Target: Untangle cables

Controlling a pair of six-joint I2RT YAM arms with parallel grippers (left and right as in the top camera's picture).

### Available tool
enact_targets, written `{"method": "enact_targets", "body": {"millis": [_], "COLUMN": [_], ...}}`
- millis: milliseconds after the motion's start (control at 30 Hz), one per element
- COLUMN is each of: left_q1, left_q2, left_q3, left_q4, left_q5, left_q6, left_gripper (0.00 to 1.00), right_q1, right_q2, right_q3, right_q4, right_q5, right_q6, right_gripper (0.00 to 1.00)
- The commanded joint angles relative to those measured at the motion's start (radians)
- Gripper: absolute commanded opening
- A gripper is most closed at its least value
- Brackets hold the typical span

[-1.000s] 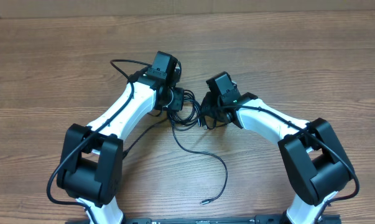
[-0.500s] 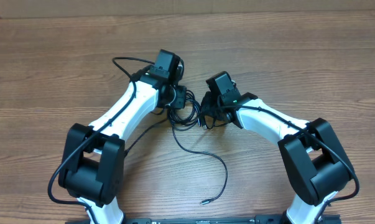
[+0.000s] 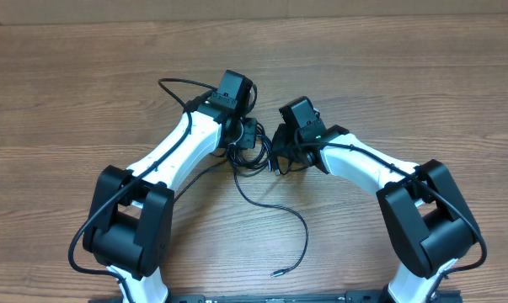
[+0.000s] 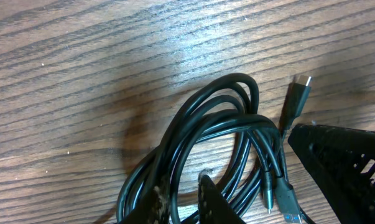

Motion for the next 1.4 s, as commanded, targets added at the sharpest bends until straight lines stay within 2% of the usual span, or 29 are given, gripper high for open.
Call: {"method": "enact_targets", "body": {"millis": [0,267,600,933,1133,1200,1367], "left_q1": [-0.005,-0.005,-0.005,-0.007,-0.008,-0.006,-0.001], "left_q2": [0.014,0.089,0.093,0.107,0.143,0.143,0.135], "left_q3": [0.016,0.016,0.025,0.023,0.023,0.023,0.05], "left_q4": [0.006,0.017,0.042,0.031,0.031,0.031,-0.02], "left_q5": [-0.011,-0.012,-0.012,-0.022,-0.022,-0.021,-0.018], "left_q6": [-0.013,-0.012,-0.012,-0.012,-0.012,-0.012,-0.012], "left_gripper": [0.17,0.18,0.27,0.28,0.17,0.05,0.04], "right_q1": [-0.001,-0.001,-0.001,-0.001,-0.001,-0.001,-0.001], "right_q2": [-0.018,-0.018,-0.018,-0.018,-0.018,-0.018,-0.018], "right_q3": [-0.004,-0.004,-0.004,-0.004,-0.004,-0.004,-0.004], "right_q4": [0.004,0.004,0.004,0.004,0.004,0.003,-0.006], "right_q5": [-0.005,-0.005,-0.005,-0.005,-0.005,-0.005,-0.005], "right_q6": [-0.012,-0.012,-0.012,-0.013,-0.027,-0.027,-0.031], "right_gripper": [0.2,0.2,0.2,0.2,0.2,0.21,0.21]}}
